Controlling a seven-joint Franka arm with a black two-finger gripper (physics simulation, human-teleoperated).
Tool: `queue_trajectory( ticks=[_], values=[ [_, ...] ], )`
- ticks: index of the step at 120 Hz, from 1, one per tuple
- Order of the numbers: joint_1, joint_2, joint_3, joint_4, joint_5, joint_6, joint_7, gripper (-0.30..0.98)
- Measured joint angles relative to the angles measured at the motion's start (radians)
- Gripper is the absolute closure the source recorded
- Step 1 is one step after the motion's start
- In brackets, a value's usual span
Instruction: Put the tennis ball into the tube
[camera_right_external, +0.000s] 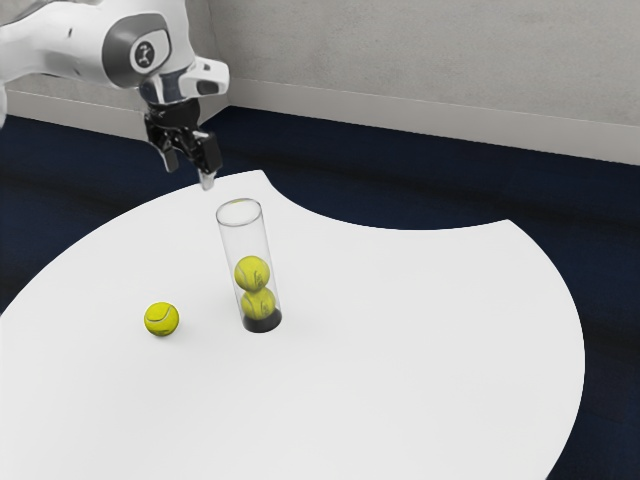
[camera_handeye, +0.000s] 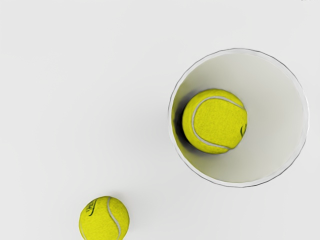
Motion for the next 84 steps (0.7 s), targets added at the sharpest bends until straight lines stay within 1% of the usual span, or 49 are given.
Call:
queue_trajectory(
  ticks=[30, 36, 48, 66, 84],
  values=[
    [0.011, 0.012, 0.009, -0.009, 0.002, 0.010, -0.009, 0.00],
    [0.026, 0.012, 0.014, -0.032, 0.004, 0.020, -0.012, 0.00],
    [0.043, 0.004, 0.055, -0.125, -0.001, 0.060, -0.016, 0.00],
    [0.081, 0.008, 0.078, -0.239, -0.027, 0.149, -0.016, 0.00],
    [0.102, 0.040, 0.080, -0.272, -0.048, 0.226, -0.012, 0.00]
  ],
)
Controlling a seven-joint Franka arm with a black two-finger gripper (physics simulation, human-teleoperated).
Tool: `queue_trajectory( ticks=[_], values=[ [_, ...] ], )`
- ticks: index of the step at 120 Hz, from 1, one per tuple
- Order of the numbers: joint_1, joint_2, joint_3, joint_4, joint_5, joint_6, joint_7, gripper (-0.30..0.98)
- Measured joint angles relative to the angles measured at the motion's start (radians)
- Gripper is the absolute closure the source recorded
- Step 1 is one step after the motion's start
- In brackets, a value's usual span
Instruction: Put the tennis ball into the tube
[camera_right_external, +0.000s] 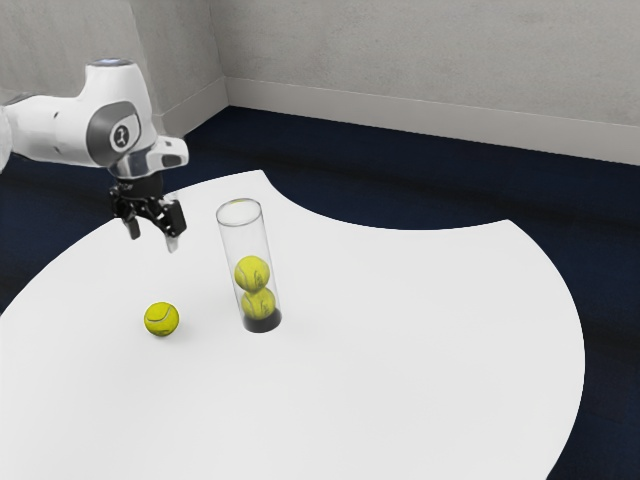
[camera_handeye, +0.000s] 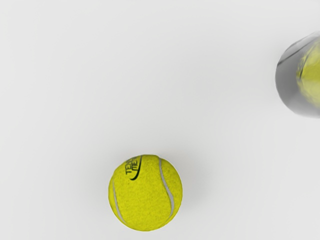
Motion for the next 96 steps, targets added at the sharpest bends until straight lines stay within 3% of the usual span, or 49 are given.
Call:
queue_trajectory(
  ticks=[62, 96],
  values=[
    [0.061, 0.196, -0.002, -0.002, -0.095, 0.176, 0.033, 0.00],
    [0.051, 0.191, -0.002, -0.058, -0.143, 0.194, 0.031, 0.00]
  ],
)
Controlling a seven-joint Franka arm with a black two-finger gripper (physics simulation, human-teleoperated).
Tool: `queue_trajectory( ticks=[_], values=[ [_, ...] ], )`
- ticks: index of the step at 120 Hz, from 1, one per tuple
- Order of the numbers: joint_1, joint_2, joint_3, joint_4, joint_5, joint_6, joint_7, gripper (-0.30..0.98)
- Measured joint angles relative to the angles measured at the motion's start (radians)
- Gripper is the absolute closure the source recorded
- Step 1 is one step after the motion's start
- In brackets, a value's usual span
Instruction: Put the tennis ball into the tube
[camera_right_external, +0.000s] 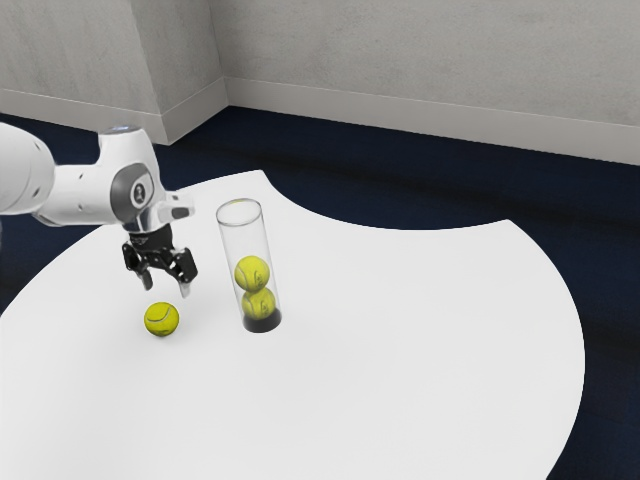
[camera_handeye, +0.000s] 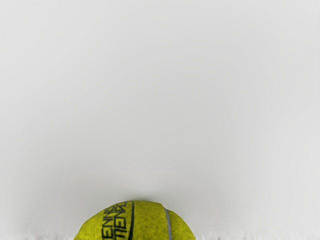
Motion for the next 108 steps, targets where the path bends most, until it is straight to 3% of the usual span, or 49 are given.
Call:
queue_trajectory(
  ticks=[62, 108],
  values=[
    [-0.078, -0.028, 0.093, -0.068, -0.007, -0.013, -0.043, 0.00],
    [-0.088, -0.029, 0.101, -0.060, 0.122, 0.046, -0.078, 0.00]
  ],
)
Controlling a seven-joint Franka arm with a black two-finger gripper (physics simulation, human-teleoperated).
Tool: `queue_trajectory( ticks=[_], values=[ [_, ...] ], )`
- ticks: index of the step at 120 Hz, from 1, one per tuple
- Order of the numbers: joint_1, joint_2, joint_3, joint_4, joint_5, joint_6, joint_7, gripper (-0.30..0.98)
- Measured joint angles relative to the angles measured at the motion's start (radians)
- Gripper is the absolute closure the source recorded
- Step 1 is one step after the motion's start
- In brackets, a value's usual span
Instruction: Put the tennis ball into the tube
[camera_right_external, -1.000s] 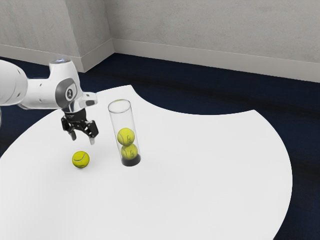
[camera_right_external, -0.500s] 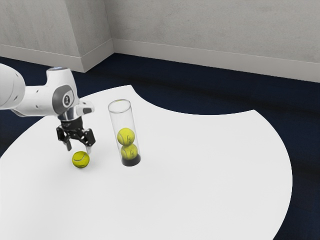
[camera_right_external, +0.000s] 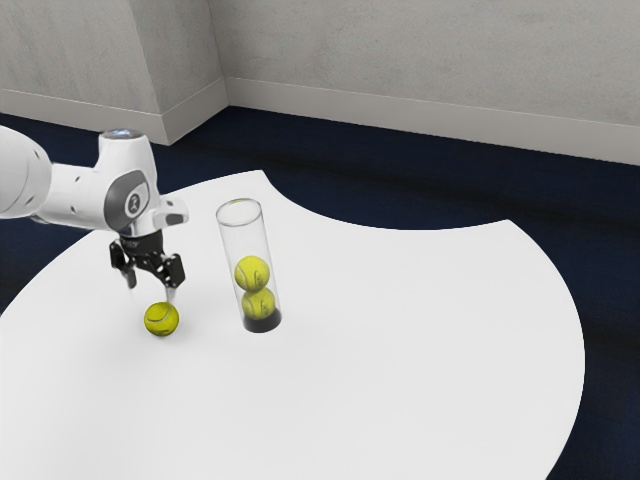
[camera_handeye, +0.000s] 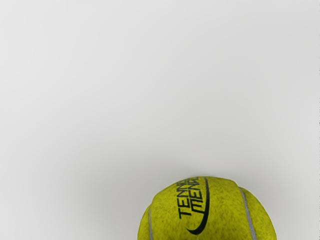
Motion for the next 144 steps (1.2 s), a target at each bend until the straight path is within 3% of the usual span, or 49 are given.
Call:
queue_trajectory(
  ticks=[22, 63, 144],
  values=[
    [-0.012, -0.013, -0.031, 0.014, 0.008, 0.015, -0.019, 0.00],
    [-0.017, -0.111, -0.048, -0.124, 0.007, 0.011, -0.075, 0.00],
    [-0.001, -0.084, -0.033, -0.180, -0.024, 0.101, -0.122, 0.00]
  ],
)
